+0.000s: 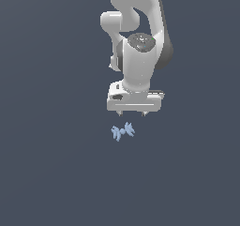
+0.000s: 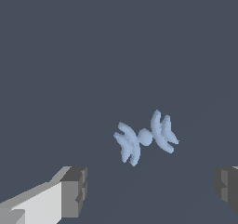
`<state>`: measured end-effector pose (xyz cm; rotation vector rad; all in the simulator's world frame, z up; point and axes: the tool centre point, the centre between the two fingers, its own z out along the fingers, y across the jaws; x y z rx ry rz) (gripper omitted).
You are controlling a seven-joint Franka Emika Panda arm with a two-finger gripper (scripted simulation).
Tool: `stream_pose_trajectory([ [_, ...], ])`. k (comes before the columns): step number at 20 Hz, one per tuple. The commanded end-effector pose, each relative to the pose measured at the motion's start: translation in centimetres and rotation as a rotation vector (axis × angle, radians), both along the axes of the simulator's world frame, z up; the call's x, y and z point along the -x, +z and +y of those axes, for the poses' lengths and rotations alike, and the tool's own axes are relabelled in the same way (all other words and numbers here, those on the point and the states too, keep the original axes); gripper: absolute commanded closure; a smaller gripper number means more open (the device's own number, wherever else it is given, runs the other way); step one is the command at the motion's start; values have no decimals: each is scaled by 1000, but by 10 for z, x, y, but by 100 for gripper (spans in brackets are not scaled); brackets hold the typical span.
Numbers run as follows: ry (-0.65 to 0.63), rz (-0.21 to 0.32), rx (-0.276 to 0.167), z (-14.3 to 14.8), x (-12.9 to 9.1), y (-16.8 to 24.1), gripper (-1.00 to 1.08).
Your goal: Pick up the object and move it to a goal position.
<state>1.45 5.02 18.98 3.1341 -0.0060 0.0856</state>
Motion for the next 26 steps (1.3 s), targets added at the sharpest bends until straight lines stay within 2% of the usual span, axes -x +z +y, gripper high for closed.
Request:
stream_pose_trajectory([
  [1,-42,3,-5,-1,0,-5,-92],
  [7,-185,11,-18,-3,0,-20,-92],
  [26,-757,40,-45,-18,4,-79,-92],
])
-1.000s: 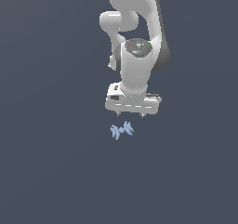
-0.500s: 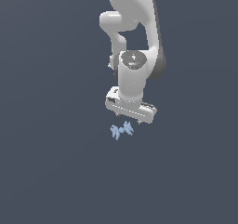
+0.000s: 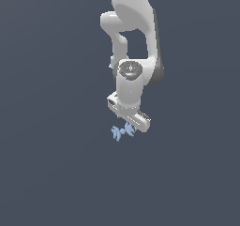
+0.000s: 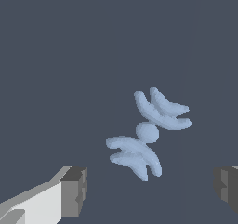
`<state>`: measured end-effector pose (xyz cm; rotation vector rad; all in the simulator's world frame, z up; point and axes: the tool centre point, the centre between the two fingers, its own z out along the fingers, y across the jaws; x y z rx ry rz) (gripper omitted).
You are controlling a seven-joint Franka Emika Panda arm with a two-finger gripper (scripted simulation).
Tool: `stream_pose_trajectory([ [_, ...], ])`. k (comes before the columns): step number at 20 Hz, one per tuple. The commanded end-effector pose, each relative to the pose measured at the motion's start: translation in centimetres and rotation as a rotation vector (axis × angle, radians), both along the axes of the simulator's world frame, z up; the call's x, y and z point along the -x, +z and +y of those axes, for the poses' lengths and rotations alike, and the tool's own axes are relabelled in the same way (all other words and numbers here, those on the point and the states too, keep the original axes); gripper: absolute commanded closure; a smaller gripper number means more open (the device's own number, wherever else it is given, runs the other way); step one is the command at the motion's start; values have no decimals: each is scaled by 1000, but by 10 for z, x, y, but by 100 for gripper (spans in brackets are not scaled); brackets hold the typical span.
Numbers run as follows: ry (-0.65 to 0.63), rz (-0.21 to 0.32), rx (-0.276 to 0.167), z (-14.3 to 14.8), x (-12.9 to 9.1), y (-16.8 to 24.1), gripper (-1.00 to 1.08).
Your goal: Pick up the object and move it to a goal position.
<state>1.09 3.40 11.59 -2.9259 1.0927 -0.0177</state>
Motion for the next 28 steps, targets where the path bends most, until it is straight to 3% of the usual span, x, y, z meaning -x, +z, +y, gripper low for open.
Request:
stream_pose_trajectory([
  [1,-77,4,-1,-2,1,-8,-92],
  [15,-443,18,5,-15,6,-43,-92],
  [28,-531,20,8,-19,7,-52,-92],
])
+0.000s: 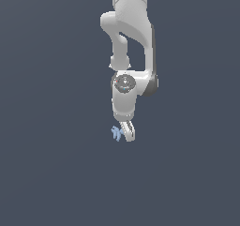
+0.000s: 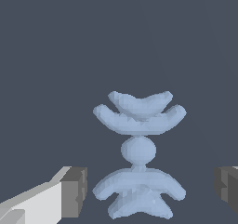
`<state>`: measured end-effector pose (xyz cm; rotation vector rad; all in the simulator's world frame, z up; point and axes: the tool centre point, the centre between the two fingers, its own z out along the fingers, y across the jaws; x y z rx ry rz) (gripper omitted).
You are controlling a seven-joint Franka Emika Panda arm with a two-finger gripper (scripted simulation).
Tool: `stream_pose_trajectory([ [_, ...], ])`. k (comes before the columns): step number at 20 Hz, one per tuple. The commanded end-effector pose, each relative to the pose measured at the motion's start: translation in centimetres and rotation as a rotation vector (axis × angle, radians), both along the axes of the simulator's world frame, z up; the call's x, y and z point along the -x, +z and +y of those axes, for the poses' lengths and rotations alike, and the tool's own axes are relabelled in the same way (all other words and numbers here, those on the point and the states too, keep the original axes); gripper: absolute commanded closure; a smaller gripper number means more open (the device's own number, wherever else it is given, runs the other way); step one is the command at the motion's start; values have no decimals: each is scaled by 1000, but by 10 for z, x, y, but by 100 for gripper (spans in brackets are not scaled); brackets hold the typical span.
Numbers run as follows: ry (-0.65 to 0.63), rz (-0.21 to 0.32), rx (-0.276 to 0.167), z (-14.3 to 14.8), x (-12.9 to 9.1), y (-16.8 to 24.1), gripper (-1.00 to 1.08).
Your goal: Pick up the object and move it to a goal position.
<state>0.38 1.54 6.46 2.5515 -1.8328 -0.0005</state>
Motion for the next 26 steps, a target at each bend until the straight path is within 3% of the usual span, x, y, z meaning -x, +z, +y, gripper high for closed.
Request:
stream_pose_trajectory([
  [1,0,0,0,0,0,-1,-92],
  [16,-5,0,0,0,0,-50,-92],
  [17,-5,0,0,0,0,-50,108],
  [26,-5,0,0,0,0,-50,108],
])
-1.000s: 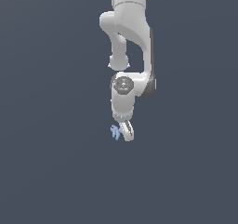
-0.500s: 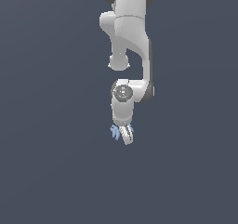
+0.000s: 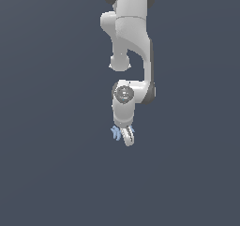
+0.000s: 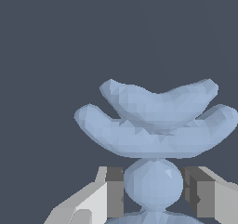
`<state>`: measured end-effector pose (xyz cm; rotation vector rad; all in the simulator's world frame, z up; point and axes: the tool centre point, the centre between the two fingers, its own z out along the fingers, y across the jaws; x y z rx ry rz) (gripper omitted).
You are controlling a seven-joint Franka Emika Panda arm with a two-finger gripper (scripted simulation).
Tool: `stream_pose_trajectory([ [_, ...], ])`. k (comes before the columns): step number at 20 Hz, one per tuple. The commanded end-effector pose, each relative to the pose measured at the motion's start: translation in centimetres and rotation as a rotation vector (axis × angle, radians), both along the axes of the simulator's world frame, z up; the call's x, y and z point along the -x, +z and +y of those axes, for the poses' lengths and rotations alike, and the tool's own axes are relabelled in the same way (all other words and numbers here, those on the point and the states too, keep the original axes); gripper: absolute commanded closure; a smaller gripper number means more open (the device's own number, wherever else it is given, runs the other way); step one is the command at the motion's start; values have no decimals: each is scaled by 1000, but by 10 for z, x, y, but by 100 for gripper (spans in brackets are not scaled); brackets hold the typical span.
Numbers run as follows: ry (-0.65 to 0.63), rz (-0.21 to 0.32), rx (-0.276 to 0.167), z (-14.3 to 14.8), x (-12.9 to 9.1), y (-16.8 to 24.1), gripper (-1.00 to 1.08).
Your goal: Pick up the object and move it to a goal position.
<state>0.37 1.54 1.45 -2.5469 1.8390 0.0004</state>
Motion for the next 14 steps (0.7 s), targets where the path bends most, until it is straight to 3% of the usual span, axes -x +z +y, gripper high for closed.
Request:
stream_pose_trajectory([
  [1,0,0,0,0,0,0,108],
  [7,21,-19,-4,9,-12,19,108],
  [14,94,-85,-18,42,-49,88,108],
])
